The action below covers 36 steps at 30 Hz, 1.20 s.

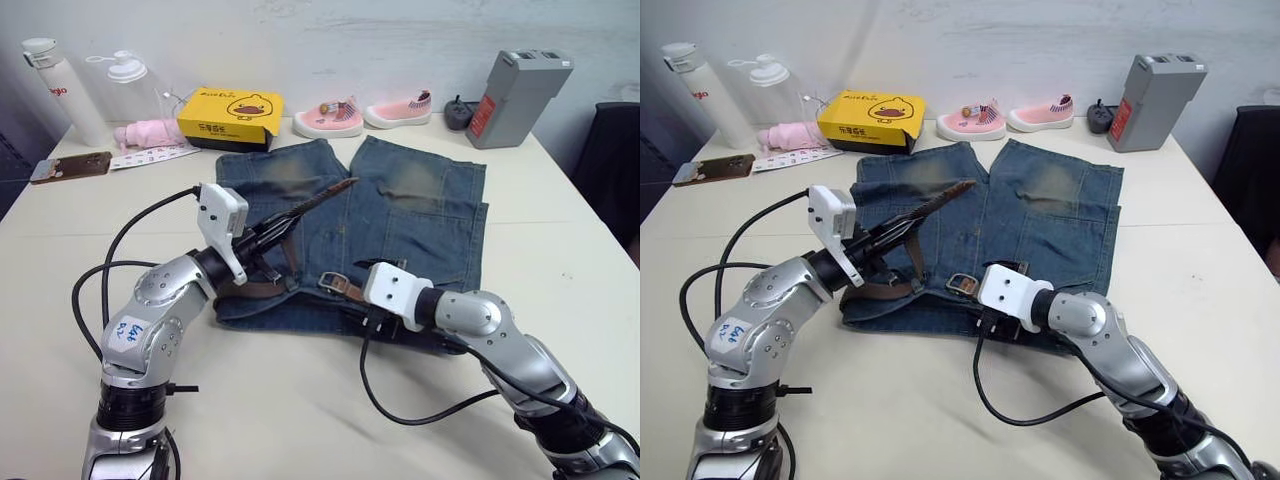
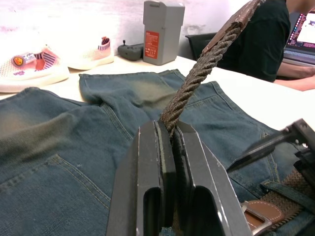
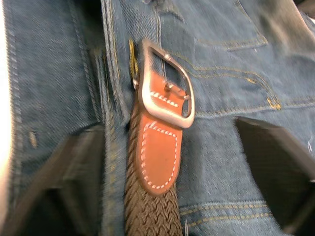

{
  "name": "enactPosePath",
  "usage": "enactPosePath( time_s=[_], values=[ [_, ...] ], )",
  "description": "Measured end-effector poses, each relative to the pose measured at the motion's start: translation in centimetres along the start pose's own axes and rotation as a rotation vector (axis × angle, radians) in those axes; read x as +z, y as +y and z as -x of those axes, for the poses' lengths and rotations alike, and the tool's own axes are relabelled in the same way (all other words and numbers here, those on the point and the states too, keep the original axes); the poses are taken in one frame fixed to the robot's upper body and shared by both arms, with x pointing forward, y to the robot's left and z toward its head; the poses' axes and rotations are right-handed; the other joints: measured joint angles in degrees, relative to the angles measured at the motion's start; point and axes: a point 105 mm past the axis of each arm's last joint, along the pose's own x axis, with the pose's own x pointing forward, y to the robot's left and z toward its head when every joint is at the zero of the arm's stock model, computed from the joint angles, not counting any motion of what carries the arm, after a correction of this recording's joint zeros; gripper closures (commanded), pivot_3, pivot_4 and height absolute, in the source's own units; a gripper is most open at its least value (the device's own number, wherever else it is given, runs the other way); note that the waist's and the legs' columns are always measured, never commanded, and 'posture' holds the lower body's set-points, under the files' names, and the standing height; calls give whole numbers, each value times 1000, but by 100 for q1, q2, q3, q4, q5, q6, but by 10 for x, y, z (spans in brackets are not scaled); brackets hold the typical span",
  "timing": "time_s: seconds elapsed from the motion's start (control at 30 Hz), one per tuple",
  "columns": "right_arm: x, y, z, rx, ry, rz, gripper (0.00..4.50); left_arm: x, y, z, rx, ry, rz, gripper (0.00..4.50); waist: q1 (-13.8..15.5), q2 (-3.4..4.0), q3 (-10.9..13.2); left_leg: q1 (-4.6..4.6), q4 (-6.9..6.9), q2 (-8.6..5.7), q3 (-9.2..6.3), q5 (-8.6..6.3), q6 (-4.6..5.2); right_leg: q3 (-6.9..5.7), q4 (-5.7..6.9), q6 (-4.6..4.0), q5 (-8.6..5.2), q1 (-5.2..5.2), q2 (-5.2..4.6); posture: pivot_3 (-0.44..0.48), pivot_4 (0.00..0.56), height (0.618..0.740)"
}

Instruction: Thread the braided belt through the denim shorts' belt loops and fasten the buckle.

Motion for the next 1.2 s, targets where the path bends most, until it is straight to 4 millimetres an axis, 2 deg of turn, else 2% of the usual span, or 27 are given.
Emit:
enactPosePath(
  time_s=[0.1,0.17,0.2,0.5,0.77,0.83,1.0,1.2],
  values=[
    [-4,-1,-2,-17,21,-53,3210,-2,1,2,0,20,0,4500,-7,0,0,0,-1,0,0,0,0,0,4,0,0,-3,1,0,150,624],
    [-5,0,-4,-22,30,-89,4324,-10,1,6,-2,53,-1,4500,-18,1,-1,1,0,0,0,0,0,1,7,0,0,-3,1,0,150,624],
    [-5,0,-5,-25,35,-114,4488,-15,2,9,1,72,5,4500,-24,2,-1,1,-1,0,0,0,0,1,8,-1,0,-4,1,0,150,624],
    [3,-15,-6,-124,72,-294,4485,-55,-3,31,30,259,100,4500,-30,3,-1,3,-1,-2,-7,3,-3,2,15,-3,-1,-3,7,0,150,624],
    [5,-24,-5,-184,103,-361,4485,-64,-12,36,39,329,146,4500,-19,5,-2,6,-2,-10,-8,5,-1,5,16,-4,-1,-1,6,0,150,624],
    [4,-24,-4,-189,114,-379,4485,-73,-13,37,63,379,156,4500,-19,5,-2,6,-2,-10,-7,5,-1,5,19,-4,0,-2,5,0,150,624],
    [14,-28,-2,-213,105,-365,4485,-80,-10,29,131,418,207,4500,-21,5,-4,7,-2,-12,-8,5,0,4,20,-3,0,0,4,0,150,624],
    [14,-26,-2,-222,118,-364,4485,-79,-12,20,146,443,220,4500,-18,5,-4,8,-2,-17,-7,6,0,6,21,-2,0,0,2,0,150,624]
  ],
)
